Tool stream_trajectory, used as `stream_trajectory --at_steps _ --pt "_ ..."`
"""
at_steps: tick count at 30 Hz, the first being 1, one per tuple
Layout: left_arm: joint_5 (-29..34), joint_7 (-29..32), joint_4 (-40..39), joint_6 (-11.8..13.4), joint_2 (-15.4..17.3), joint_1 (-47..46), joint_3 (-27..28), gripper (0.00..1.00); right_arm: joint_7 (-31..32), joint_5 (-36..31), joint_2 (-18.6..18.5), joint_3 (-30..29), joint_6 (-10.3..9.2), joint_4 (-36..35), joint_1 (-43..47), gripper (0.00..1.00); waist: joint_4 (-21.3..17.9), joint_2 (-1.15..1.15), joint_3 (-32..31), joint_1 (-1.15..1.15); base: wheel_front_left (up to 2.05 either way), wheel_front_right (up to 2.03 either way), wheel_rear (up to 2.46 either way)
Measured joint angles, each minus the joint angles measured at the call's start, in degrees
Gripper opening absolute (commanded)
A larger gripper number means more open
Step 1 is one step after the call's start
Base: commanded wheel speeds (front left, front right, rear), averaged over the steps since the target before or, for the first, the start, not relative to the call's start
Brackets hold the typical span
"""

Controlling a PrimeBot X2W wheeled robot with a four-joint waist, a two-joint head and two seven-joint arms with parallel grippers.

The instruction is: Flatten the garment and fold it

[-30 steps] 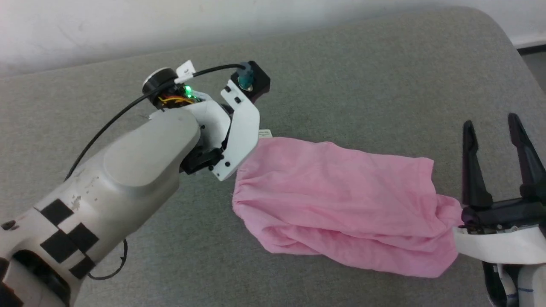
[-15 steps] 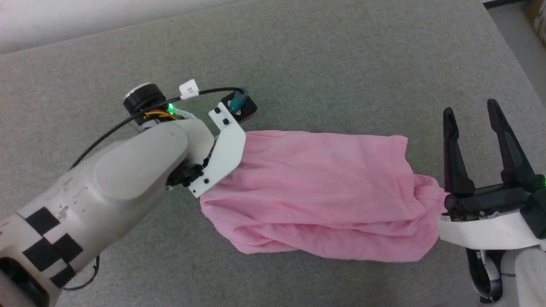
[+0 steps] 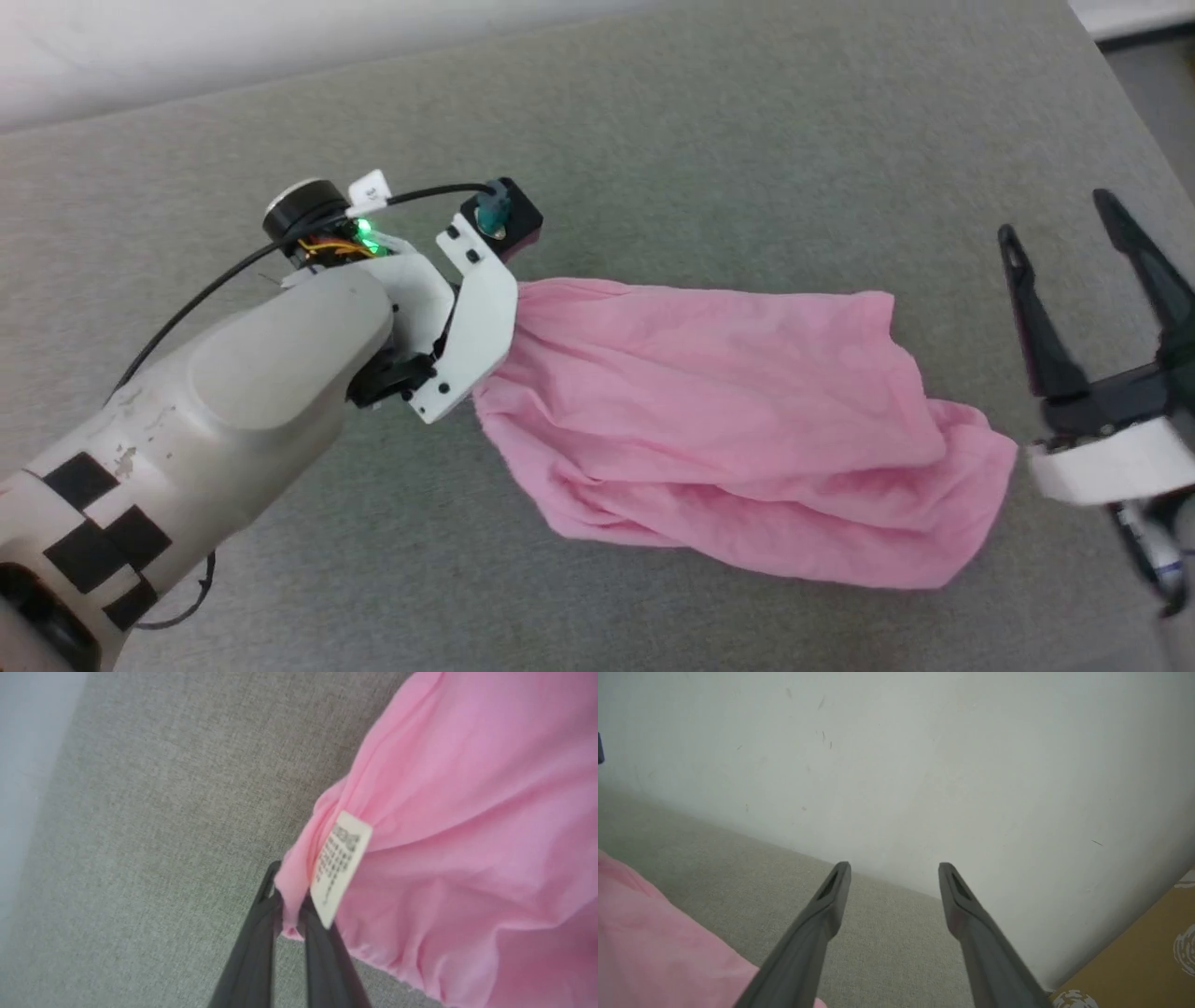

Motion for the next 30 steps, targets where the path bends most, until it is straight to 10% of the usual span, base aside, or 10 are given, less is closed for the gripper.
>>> stream_trajectory --at_steps 6,14,21,30 --pt "-0.77 -4.0 0.2 0.0 0.01 0.09 -0.09 0.0 10.07 8.08 -14.15 8.44 0.01 3.01 -7.23 1.0 3.44 0.0 -2.13 0.0 0.0 0.0 0.0" --pt "-0.68 -5.27 -0.56 0.0 -1.04 0.47 -0.16 0.0 39.38 31.1 -30.86 29.94 0.03 5.33 -20.9 1.0 8.0 0.0 -2.71 0.0 0.0 0.0 0.0" --pt "-0.23 -6.47 -0.57 0.0 -3.58 -1.36 -0.2 0.0 52.41 41.07 -29.82 40.03 0.03 13.84 -33.28 1.0 10.54 0.0 -0.41 0.0 0.0 0.0 0.0" --pt "0.98 -6.79 -0.53 0.0 -6.27 -4.21 -0.2 0.0 50.96 44.17 -25.38 48.76 0.02 27.11 -38.54 1.0 13.75 0.0 3.49 0.01 0.0 0.0 0.0"
